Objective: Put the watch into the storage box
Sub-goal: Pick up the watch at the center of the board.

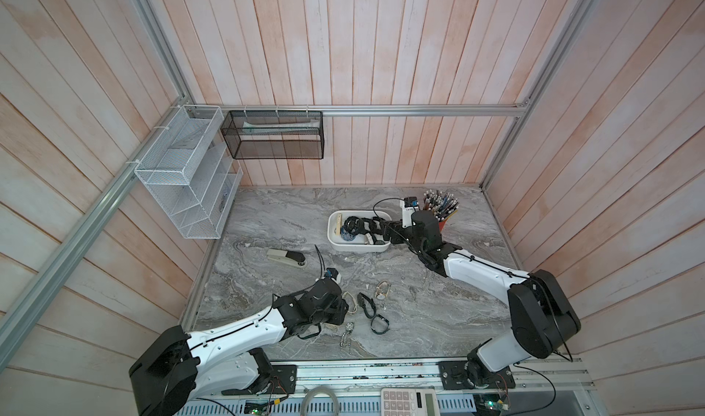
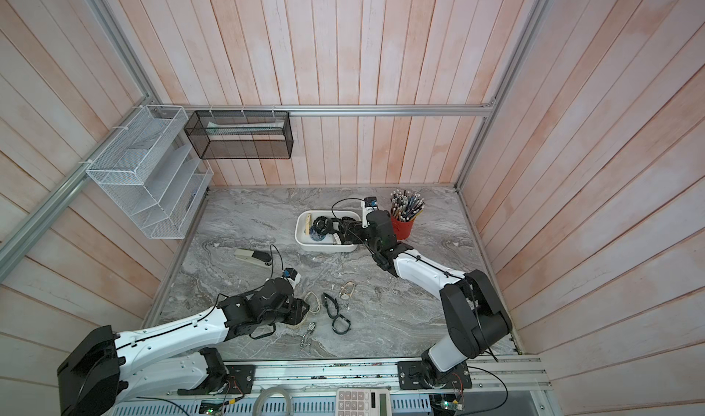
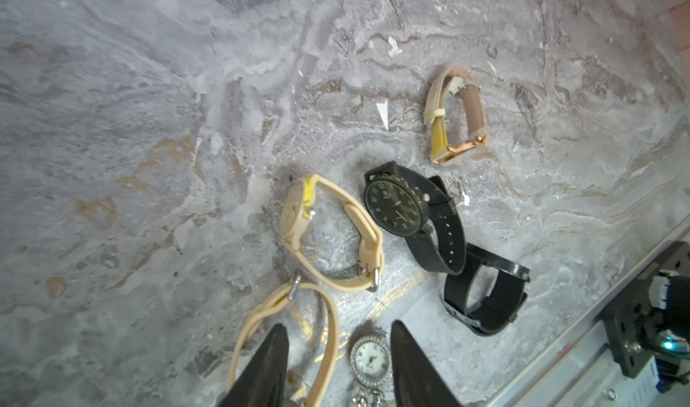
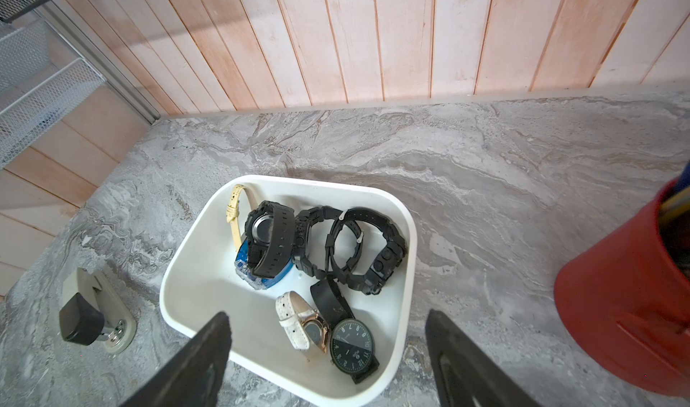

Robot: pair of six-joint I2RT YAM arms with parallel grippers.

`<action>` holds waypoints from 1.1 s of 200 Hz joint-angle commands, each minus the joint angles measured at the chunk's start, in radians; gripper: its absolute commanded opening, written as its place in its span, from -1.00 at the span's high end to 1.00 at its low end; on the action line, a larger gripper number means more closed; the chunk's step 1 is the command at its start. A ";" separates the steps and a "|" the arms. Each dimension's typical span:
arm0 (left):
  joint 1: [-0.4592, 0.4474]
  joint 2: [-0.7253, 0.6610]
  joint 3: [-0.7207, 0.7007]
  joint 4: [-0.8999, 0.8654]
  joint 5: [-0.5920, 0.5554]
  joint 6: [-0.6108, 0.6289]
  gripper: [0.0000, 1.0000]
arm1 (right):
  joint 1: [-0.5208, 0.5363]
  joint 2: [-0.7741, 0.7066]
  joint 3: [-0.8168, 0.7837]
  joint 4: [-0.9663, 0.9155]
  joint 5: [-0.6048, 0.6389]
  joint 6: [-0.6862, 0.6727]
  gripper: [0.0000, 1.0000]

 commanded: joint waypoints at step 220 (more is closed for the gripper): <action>-0.047 0.171 0.062 -0.104 -0.054 0.053 1.00 | -0.018 -0.024 -0.022 0.005 0.037 0.027 -0.73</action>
